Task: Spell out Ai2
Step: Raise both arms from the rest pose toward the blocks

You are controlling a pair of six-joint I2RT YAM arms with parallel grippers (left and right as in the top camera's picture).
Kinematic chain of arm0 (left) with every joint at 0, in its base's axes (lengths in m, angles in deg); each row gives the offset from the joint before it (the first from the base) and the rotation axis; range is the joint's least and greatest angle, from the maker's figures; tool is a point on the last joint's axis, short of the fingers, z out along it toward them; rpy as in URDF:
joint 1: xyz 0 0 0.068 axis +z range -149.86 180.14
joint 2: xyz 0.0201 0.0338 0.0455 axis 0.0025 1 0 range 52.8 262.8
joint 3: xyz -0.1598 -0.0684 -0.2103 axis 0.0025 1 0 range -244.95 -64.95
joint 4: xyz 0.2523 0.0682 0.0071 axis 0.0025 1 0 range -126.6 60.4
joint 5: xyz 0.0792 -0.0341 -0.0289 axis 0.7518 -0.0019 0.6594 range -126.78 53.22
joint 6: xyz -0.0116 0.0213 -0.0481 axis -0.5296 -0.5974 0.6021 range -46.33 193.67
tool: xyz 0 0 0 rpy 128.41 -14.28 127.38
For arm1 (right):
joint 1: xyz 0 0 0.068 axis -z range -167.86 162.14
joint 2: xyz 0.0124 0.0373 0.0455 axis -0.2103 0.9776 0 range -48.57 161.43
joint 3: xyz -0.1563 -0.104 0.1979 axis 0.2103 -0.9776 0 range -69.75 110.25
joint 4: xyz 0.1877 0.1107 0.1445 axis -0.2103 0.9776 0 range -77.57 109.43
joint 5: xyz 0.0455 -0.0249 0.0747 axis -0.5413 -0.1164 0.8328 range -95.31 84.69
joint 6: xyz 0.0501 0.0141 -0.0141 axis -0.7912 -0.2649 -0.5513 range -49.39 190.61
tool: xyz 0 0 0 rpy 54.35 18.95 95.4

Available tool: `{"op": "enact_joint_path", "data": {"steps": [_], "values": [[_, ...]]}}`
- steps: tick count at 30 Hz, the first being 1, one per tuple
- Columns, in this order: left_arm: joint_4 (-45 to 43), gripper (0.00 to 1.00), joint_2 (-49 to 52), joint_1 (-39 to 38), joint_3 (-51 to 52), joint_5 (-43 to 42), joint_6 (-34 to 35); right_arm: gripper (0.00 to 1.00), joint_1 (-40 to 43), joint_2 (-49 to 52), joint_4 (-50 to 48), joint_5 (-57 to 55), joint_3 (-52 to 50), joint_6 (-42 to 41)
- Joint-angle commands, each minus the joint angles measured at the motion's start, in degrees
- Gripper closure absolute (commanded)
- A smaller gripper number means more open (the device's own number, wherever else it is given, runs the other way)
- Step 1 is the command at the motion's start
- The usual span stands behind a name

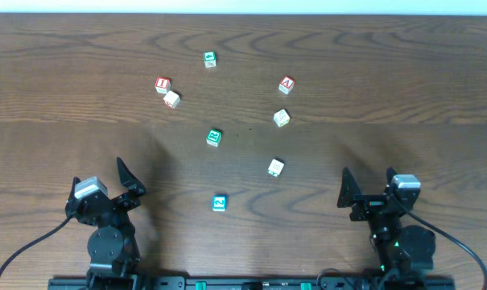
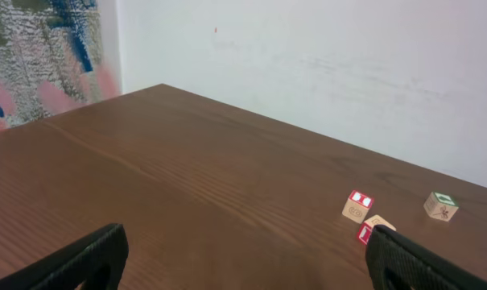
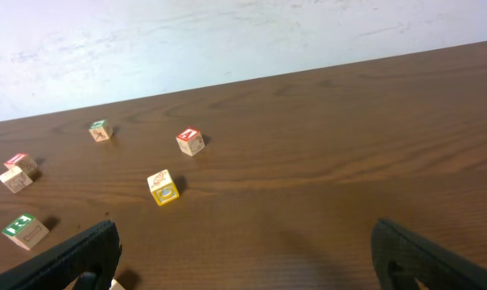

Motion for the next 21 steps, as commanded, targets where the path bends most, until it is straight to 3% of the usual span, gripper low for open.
{"op": "enact_joint_path", "data": {"steps": [1, 4, 9, 21], "values": [[-9.68, 0.05, 17.53, 0.15, 0.96, -7.23, -6.8, 0.01, 0.57, -0.52, 0.44, -0.81, -0.74, 0.81], [-8.28, 0.05, 17.53, 0.15, 0.96, -6.19, -6.8, 0.01, 0.57, -0.52, 0.44, -0.81, -0.74, 0.81], [3.32, 0.05, 17.57, 0.15, 0.96, -6.21, -6.82, 0.01, 0.57, -0.52, 0.44, -0.81, -0.74, 0.81], [2.8, 0.05, 17.94, 0.15, 0.96, -6.25, -6.8, 0.01, 0.57, -0.52, 0.44, -0.81, -0.74, 0.81]]}}
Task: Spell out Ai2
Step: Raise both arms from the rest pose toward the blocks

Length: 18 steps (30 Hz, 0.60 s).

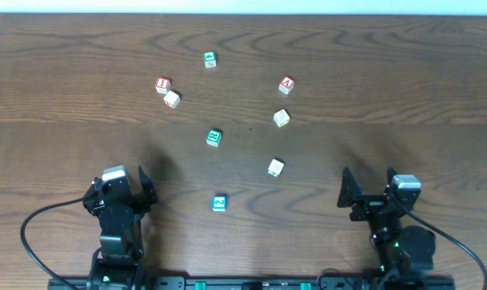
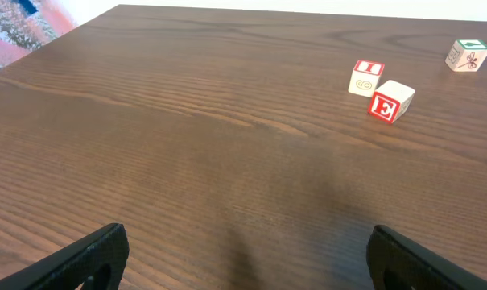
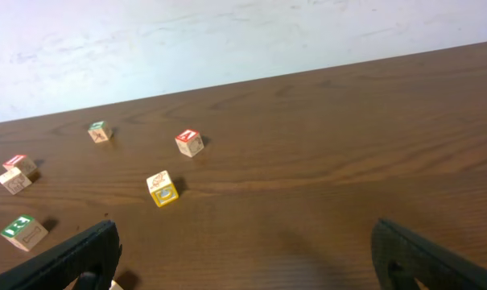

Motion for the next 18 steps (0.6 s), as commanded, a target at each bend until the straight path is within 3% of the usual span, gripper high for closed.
{"op": "enact_joint_path", "data": {"steps": [1, 13, 16, 18], "values": [[3.04, 0.05, 0.13, 0.11, 0.59, 0.04, -0.57, 0.01, 0.57, -0.31, 0.39, -0.61, -0.72, 0.79], [1.55, 0.05, 0.13, 0.09, 0.59, -0.39, -0.46, 0.01, 0.57, -0.31, -1.09, -4.57, -0.72, 0.57], [-4.35, 0.05, 0.13, 0.02, 0.59, -3.91, 7.8, 0.01, 0.57, -0.24, 0.37, -4.92, -0.76, 0.59], [-8.37, 0.05, 0.13, 0.02, 0.15, -6.95, 9.14, 0.01, 0.57, -0.15, 0.39, -3.37, -0.76, -0.42]]}}
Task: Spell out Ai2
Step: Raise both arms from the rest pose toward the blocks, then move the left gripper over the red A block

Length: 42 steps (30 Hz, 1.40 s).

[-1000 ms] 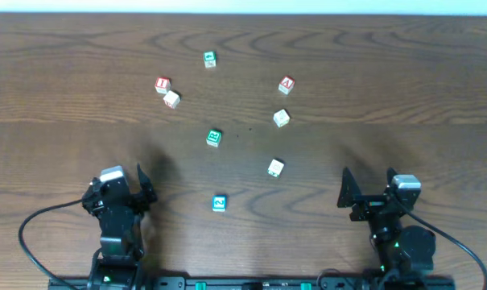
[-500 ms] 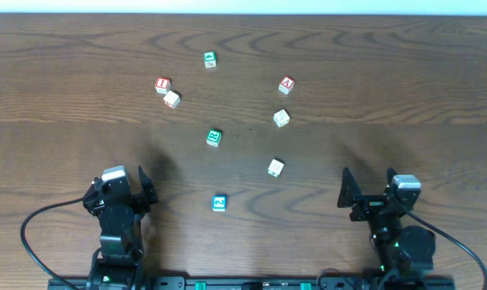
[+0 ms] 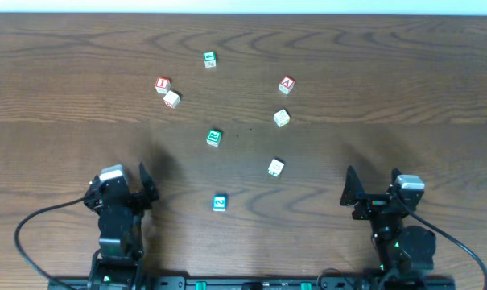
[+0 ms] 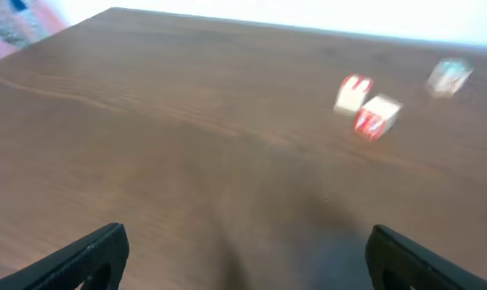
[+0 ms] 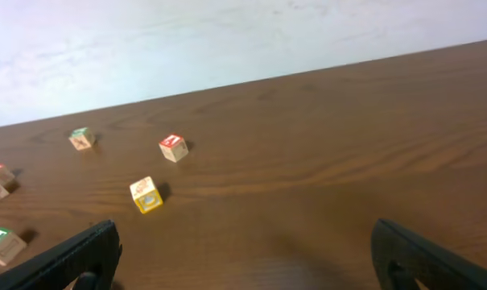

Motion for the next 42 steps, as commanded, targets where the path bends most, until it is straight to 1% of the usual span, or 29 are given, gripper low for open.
{"op": "enact_joint_path", "data": {"steps": [1, 2, 4, 7, 8, 10, 15, 19, 21, 25, 29, 32, 34, 35, 36, 38, 39, 41, 42], "values": [[-3.76, 0.05, -0.02, 0.02, -1.07, -5.95, 4.94, 0.01, 0.57, -0.13, 0.59, 0.02, -0.72, -1.14], [-3.61, 0.05, -0.02, 0.02, -2.67, -7.02, 4.87, 0.01, 0.57, -0.13, 0.46, 0.02, -0.72, -1.9], [-0.59, 0.05, -0.02, 0.02, -7.5, -8.41, 4.07, 0.01, 0.57, -0.13, -1.64, 0.04, -0.7, -4.44], [7.78, 0.05, -0.02, 0.02, -18.1, -9.97, -2.58, 0.01, 0.57, -0.13, -7.17, 1.55, -0.13, -6.32], [11.52, 0.04, -0.02, 0.02, -23.58, -9.88, -4.59, 0.01, 0.57, -0.13, -9.88, 2.84, 0.76, -6.29], [14.32, 0.05, -0.02, 0.02, -29.07, -9.7, -6.14, 0.01, 0.57, -0.13, -11.43, 2.84, 2.54, -6.73], [20.24, 0.04, 0.02, 0.02, -43.63, -9.73, -7.21, 0.01, 0.57, 0.15, -11.61, 2.56, 11.67, -6.69], [27.82, 0.05, 1.77, 0.02, -55.54, -7.28, -7.43, 0.01, 0.57, 4.48, -9.64, 2.16, 22.05, -6.69], [32.57, 0.04, 4.2, 0.02, -61.48, -6.49, -7.45, 0.01, 0.57, 9.99, -6.32, 2.19, 28.79, -6.69], [47.69, 0.05, 14.51, 0.02, -76.63, -6.54, -7.39, 0.01, 0.57, 26.62, 3.91, 4.85, 44.85, -6.69], [62.69, 0.05, 26.29, 0.02, -90.09, -6.36, -6.69, 0.01, 0.52, 42.49, 17.0, 8.79, 59.47, -6.69], [74.4, 0.05, 35.36, 0.02, -98.95, -6.23, -3.52, 0.01, 0.24, 52.22, 27.41, 10.64, 67.38, -6.71], [83.82, 0.04, 43.21, 0.02, -104.15, -6.34, 0.98, 0.01, 0.26, 58.82, 32.44, 15.15, 70.05, -6.69], [86.73, 0.04, 46.07, 0.02, -105.02, -6.58, 3.21, 0.01, 0.26, 60.87, 33.81, 17.18, 70.05, -6.69], [89.0, 0.05, 49.2, 0.02, -105.22, -8.57, 5.18, 0.01, 0.26, 63.12, 35.52, 18.62, 70.05, -6.71], [90.62, 0.05, 54.75, 0.02, -105.22, -13.07, 5.09, 0.01, 0.24, 67.25, 38.53, 21.46, 70.05, -6.67], [90.31, 0.05, 58.07, 0.02, -105.22, -14.91, 6.25, 0.01, 0.24, 69.77, 40.89, 23.45, 70.05, -5.97], [90.38, 0.05, 63.32, 0.04, -105.2, -15.37, 5.99, 0.01, 0.04, 72.7, 42.69, 25.79, 70.03, -0.39], [90.36, 0.04, 65.57, 0.04, -105.2, -15.72, 5.99, 0.01, -0.37, 73.68, 43.28, 25.73, 70.03, 0.83]]}}
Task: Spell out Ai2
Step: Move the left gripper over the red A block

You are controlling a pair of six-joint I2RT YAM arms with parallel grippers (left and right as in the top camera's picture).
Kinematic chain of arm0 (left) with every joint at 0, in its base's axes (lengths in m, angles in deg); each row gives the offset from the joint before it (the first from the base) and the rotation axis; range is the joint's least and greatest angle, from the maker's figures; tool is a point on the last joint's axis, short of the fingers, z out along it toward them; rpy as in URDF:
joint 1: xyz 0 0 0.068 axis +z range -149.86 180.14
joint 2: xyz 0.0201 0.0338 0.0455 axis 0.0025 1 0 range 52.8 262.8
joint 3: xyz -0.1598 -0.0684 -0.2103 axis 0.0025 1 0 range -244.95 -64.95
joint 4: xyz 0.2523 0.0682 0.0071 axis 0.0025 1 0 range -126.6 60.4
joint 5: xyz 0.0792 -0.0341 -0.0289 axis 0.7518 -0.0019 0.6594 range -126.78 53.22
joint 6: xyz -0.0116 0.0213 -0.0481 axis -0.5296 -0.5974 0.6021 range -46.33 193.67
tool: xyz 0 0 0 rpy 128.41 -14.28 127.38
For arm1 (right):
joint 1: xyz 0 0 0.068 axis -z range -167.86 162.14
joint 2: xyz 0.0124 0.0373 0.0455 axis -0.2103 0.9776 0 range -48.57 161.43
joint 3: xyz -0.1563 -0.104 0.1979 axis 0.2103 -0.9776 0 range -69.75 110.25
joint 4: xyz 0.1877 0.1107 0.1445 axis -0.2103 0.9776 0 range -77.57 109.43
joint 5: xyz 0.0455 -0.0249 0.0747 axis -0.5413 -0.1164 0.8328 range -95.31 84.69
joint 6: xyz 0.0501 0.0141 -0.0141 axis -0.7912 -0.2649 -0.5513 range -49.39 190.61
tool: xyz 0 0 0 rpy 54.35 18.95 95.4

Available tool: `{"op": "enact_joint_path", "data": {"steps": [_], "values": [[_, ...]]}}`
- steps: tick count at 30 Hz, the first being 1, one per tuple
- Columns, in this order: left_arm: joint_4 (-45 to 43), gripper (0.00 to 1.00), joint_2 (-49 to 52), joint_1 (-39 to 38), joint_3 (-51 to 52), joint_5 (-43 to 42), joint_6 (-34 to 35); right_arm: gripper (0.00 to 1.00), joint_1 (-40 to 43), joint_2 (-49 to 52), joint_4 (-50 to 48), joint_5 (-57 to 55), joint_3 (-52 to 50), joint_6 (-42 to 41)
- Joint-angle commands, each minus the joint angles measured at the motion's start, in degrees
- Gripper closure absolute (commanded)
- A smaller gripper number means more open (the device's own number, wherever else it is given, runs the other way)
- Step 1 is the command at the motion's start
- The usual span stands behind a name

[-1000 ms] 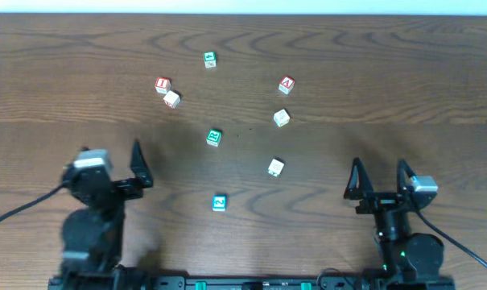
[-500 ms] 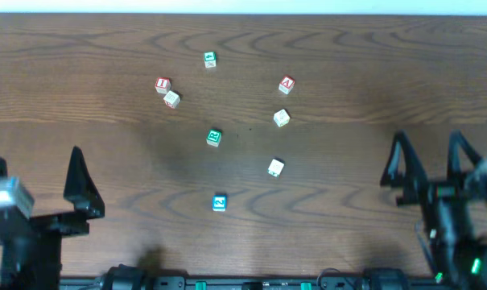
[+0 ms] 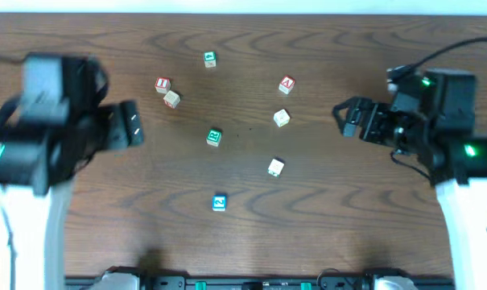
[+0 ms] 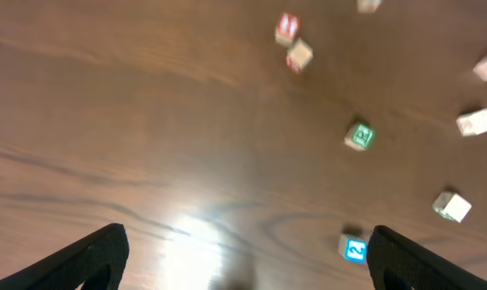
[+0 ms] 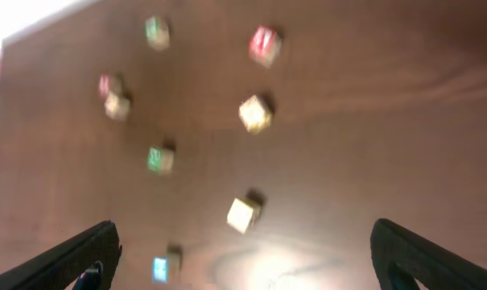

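Note:
Several letter blocks lie scattered on the wooden table. The red "A" block point(image 3: 286, 84) is at the back right, also in the right wrist view point(image 5: 264, 44). The red "I" block point(image 3: 163, 84) point(image 4: 287, 28) sits at the back left. The blue "2" block point(image 3: 219, 202) point(image 4: 354, 249) lies nearest the front. My left gripper point(image 3: 132, 125) point(image 4: 247, 266) hangs open high over the left side. My right gripper point(image 3: 354, 119) point(image 5: 243, 262) hangs open high over the right side. Neither holds anything.
An "E" block point(image 3: 171, 98) touches the "I" block's near corner. Two green blocks point(image 3: 209, 58) point(image 3: 214, 137), a yellow-faced block point(image 3: 282, 118) and a white block point(image 3: 275, 167) lie between. The table's far edge point(image 3: 243, 14) borders a white wall.
Both arms have gone from low at the table's front edge to high over its left and right sides. Both wrist cameras now look down on the blocks. No block has moved.
Both arms sat low at the front edge, grippers open, the left one angled toward the far left corner. Then the left arm faced the blocks, and the right view shifted slightly. Now both arms are raised above the table, with the blocks where they were.

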Motion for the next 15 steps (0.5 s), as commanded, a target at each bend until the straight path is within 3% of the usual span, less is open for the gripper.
{"op": "enact_joint_path", "data": {"steps": [1, 7, 9, 15], "values": [[0.07, 0.05, 6.97, 0.07, -0.48, -2.99, 2.1, 0.01, -1.07, 2.4, 1.36, 3.69, 0.74, 5.4], [-3.26, 0.05, 20.7, 0.04, -0.48, -3.74, 2.45, 0.01, -7.8, 3.91, 4.9, -12.2, 0.74, -1.18], [-4.5, 0.05, 24.94, 0.04, -0.48, -5.92, 2.56, 0.01, -10.78, 3.91, 4.76, -19.78, 0.74, -7.34], [-7.52, 0.04, 30.97, 0.04, -0.5, -8.15, 7.06, 0.01, -13.25, 6.99, -0.28, -21.0, 1.07, -15.23]]}}
